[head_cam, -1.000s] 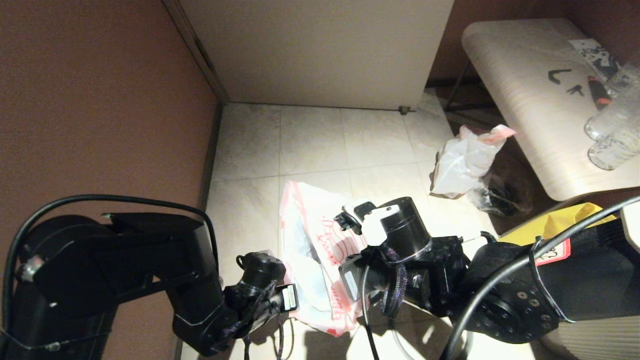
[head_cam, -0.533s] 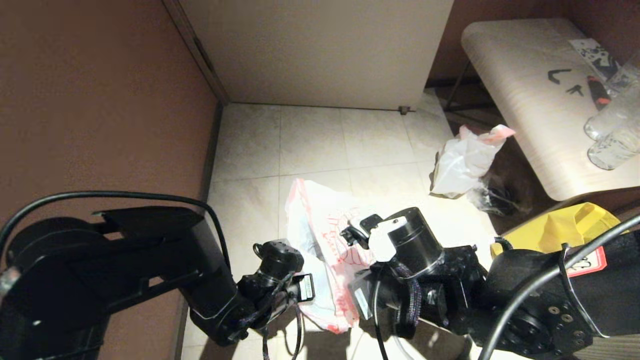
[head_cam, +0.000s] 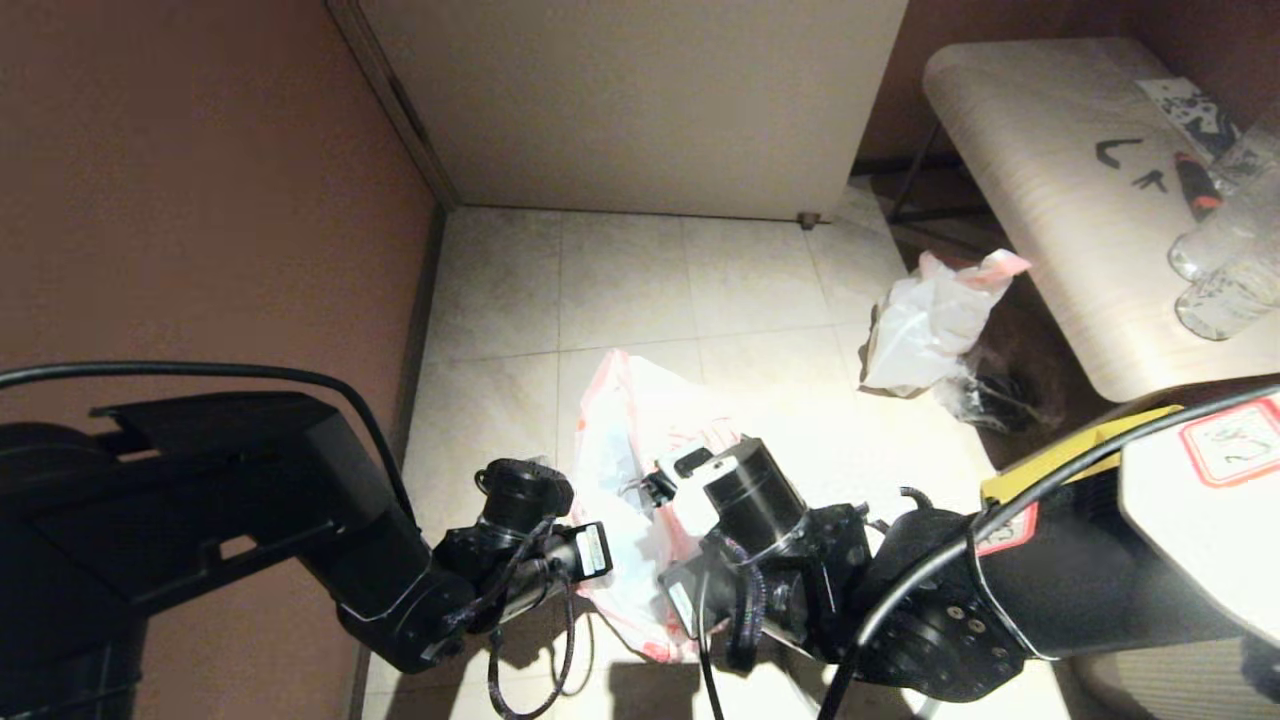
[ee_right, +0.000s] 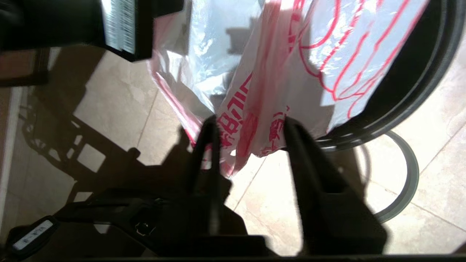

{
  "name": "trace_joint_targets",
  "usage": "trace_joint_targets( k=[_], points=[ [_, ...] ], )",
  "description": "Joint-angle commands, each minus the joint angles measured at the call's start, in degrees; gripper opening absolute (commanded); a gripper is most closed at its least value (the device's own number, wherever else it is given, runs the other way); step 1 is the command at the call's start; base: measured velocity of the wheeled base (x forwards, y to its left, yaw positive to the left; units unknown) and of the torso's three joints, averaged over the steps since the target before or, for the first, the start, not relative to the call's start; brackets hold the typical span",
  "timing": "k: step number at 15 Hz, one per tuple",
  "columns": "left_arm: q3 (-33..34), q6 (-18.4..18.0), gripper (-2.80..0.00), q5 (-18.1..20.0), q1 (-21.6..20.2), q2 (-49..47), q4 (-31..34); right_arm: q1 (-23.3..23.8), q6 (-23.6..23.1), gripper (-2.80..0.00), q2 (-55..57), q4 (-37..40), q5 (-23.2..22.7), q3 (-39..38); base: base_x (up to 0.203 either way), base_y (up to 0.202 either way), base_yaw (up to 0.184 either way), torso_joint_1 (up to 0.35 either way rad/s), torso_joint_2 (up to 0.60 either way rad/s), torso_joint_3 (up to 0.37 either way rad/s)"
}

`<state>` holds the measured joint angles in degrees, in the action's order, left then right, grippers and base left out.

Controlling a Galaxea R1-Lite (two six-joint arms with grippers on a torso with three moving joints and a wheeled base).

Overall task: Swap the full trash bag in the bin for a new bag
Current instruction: Put the new garbage bag on the trash can

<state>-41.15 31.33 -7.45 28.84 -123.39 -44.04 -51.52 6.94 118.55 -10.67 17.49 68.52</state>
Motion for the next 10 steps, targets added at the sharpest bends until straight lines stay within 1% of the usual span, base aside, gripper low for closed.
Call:
trace_joint_targets(
  k=[1, 3, 4, 10],
  points=[
    [1.7, 0.2, -2.8, 1.6, -1.7, 0.1, -2.6, 0.1, -1.2, 0.0, 4.4, -0.1, 0.0, 1.4, 0.0, 0.0, 0.0, 0.0, 0.0, 0.0],
    [3.4, 0.1, -2.8, 2.3, -1.9, -0.1, -7.3, 0.5, -4.4, 0.0, 6.2, -0.2, 0.1, 1.5, 0.0, 0.0, 0.0, 0.0, 0.0, 0.0],
    [3.9, 0.0, -2.8, 2.4, -1.9, -0.2, -8.6, 0.7, -5.2, 0.0, 6.8, -0.2, 0.1, 2.0, 0.0, 0.0, 0.0, 0.0, 0.0, 0.0],
    [4.4, 0.0, -2.8, 2.5, -1.9, -0.3, -9.2, 2.8, -9.3, 0.0, 11.8, 0.4, 1.3, 9.1, 0.0, 0.0, 0.0, 0.0, 0.0, 0.0]
  ],
)
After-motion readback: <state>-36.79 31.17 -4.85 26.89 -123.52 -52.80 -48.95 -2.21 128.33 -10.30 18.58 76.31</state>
